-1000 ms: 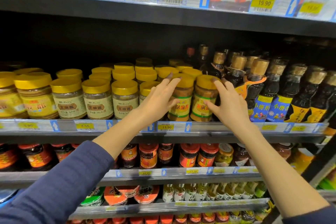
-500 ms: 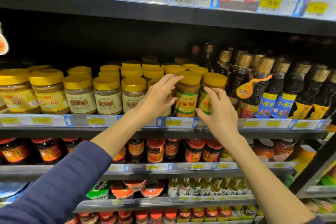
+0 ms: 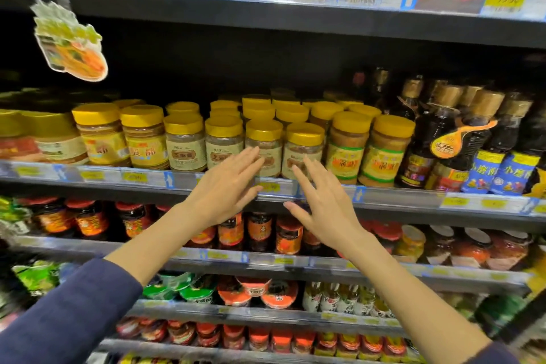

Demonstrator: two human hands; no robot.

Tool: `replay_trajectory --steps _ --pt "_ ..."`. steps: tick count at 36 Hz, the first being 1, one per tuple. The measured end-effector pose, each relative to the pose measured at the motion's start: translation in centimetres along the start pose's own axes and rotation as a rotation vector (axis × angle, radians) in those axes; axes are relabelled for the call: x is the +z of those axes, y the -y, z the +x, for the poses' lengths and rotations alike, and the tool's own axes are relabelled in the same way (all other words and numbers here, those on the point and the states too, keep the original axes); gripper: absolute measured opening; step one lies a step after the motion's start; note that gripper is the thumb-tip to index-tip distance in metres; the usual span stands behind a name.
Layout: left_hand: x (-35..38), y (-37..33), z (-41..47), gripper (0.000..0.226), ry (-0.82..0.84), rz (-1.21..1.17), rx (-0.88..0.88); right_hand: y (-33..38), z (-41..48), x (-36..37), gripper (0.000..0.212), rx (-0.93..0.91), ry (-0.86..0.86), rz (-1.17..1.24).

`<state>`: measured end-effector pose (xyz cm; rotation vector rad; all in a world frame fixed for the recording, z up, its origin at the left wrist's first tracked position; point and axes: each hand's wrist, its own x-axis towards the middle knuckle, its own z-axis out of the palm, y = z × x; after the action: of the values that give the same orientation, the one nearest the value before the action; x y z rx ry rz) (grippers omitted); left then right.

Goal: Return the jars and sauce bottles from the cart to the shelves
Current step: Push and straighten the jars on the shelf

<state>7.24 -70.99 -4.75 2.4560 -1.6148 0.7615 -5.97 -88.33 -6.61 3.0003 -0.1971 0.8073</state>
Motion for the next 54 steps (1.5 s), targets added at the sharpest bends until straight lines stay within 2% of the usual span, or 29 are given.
replay_trajectory --steps 6,12,20,26,36,42,49,54 --pt "0.8 0.6 -0.3 0.072 0.099 0.017 -0.07 -0.7 0.9 -0.2 0.083 -0.015 0.051 -0.032" --pt "1.3 1.0 -0.2 0.085 0.155 0.002 -0.084 -1.8 1.0 -0.3 0.083 -0.034 0.072 -0.036" --pt "1.5 0.7 0.2 0.079 0.141 -0.035 -0.089 -3.2 1.4 -0.5 0.086 -0.068 0.1 0.025" --pt "1.9 1.0 0.6 0.083 0.158 -0.046 -0.107 -3.6 1.8 -0.6 0.082 -0.084 0.088 0.074" --pt "1.9 0.8 0.6 0.084 0.115 -0.058 -0.127 -3.9 2.1 -0.2 0.078 -0.092 0.095 -0.008" --pt "0.2 1.4 -0.4 0.08 0.052 -0.099 -0.113 -1.3 2.6 -0.6 0.07 -0.172 0.052 0.0" --pt "-2.1 5.6 -4.0 0.071 0.039 -0.051 -0.132 3.9 4.9 -0.2 0.071 -0.332 0.115 0.12" --pt "-2.7 9.6 -6.3 0.069 0.044 0.008 -0.148 7.1 7.1 0.7 0.074 -0.297 0.12 0.157"
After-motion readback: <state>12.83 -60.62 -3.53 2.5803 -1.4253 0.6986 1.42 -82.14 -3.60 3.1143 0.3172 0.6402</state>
